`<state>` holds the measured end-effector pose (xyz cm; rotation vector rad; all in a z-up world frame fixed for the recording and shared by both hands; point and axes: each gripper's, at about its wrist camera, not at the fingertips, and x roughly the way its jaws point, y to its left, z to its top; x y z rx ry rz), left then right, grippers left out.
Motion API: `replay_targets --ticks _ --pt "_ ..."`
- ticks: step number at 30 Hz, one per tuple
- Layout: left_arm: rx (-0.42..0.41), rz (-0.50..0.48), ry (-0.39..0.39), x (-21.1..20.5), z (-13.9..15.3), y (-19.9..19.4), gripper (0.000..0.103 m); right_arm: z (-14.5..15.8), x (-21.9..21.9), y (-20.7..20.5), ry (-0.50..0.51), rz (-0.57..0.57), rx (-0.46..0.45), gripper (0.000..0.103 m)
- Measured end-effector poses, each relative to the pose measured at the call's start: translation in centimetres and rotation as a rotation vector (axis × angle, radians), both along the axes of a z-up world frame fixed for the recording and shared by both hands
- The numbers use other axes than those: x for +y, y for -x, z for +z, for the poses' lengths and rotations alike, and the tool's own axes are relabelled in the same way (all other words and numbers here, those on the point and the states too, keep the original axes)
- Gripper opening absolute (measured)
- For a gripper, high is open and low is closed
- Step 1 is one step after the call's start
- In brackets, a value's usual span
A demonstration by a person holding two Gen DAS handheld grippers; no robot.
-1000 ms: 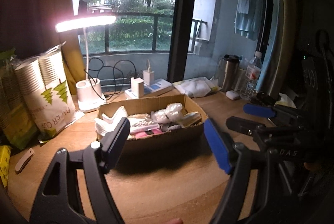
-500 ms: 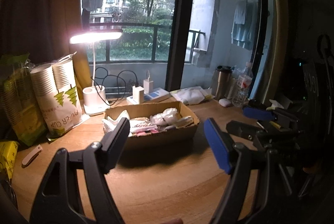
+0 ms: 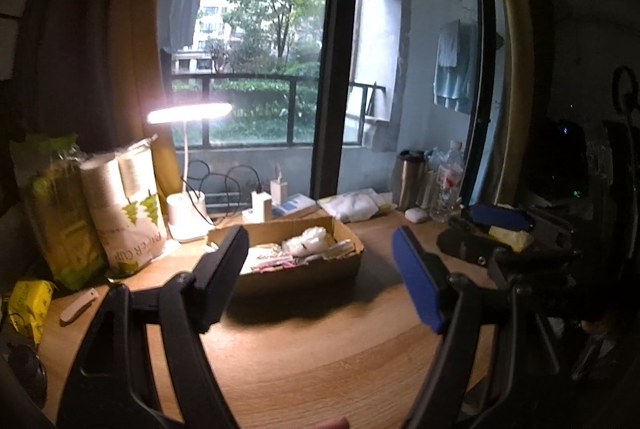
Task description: Organize soft objects
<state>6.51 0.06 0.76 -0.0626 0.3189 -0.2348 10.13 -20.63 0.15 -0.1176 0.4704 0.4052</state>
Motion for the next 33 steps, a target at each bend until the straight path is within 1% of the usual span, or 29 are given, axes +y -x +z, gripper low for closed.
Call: replay_targets --ticks 3,4,5,6,9,13,16,23,26,33 --pt "-0.022 0.009 -0.003 0.2 0.7 1.0 0.076 0.9 -0.3 1.1 0.002 -0.017 -0.036 0.072" --pt "-0.029 0.013 -0.009 0.2 1.0 1.3 0.082 1.1 -0.3 1.3 0.003 -0.02 -0.043 0.072" --pt "-0.037 0.018 -0.013 0.2 1.2 1.6 0.092 1.4 -0.4 1.7 0.004 -0.025 -0.054 0.072" --pt "-0.047 0.024 -0.014 0.2 1.5 2.0 0.096 1.6 -0.4 2.0 0.005 -0.028 -0.063 0.073" --pt "-0.081 0.04 -0.013 0.5 2.4 3.0 0.097 2.4 -0.4 2.9 0.012 -0.036 -0.093 0.078" --pt "-0.107 0.065 -0.02 0.8 3.3 3.8 0.102 3.2 -0.5 3.7 0.005 -0.047 -0.128 0.079" --pt "-0.123 0.076 -0.015 1.0 3.7 4.2 0.102 3.5 -0.5 4.0 0.005 -0.055 -0.143 0.08" --pt "-0.171 0.139 -0.017 1.5 4.4 5.0 0.102 4.3 -0.9 4.5 -0.016 -0.069 -0.173 0.08" --pt "-0.175 0.139 -0.006 1.8 4.7 5.1 0.102 4.4 -1.1 4.7 -0.016 -0.072 -0.177 0.081" --pt "-0.185 0.137 -0.018 1.4 4.7 5.2 0.102 4.6 -1.2 5.2 -0.018 -0.076 -0.192 0.081"
